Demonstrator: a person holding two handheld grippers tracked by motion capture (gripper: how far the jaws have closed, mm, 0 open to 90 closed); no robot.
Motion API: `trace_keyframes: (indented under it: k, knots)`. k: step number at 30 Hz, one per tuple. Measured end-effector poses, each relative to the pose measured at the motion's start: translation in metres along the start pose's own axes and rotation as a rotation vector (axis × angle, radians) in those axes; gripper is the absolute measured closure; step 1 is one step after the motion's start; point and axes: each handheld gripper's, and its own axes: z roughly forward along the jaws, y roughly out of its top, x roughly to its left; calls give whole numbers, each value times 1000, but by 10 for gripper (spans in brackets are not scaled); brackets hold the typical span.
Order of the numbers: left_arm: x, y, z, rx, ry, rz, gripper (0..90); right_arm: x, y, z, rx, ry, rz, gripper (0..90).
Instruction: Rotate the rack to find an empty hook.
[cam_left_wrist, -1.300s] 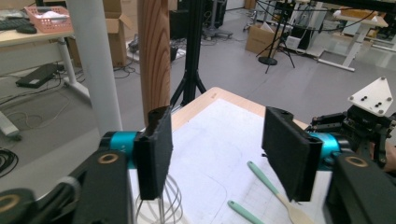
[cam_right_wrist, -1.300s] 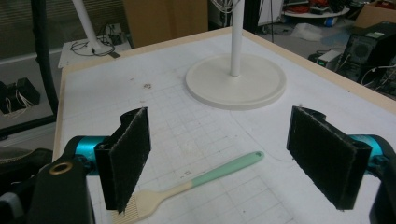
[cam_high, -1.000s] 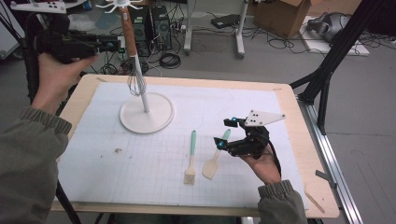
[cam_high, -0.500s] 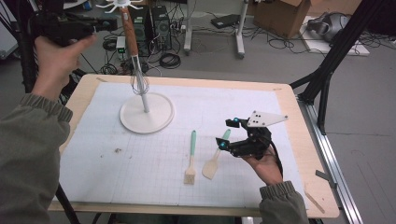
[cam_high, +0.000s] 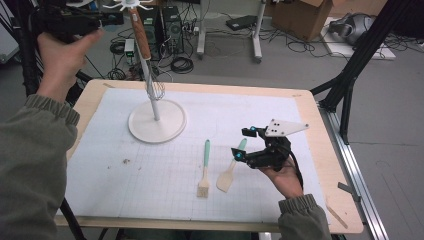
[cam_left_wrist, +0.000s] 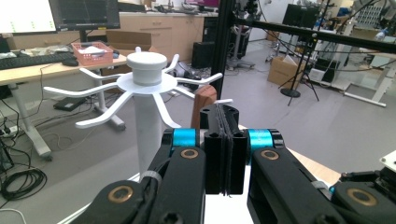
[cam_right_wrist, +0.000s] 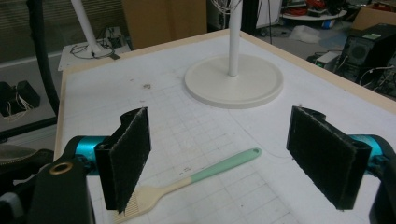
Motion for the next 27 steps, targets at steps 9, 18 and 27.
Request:
trace_keyframes:
  k: [9, 18, 27]
  knots:
    - [5, -1, 2, -13, 16, -23, 887, -1, 0, -1, -3, -1, -5, 206]
    - [9, 1, 1, -11, 36, -19, 887, -2, -1, -3, -7, -1, -4, 206]
    - [14, 1, -1, -27, 83, -28, 888, -2, -1, -4, -7, 0, -1, 206]
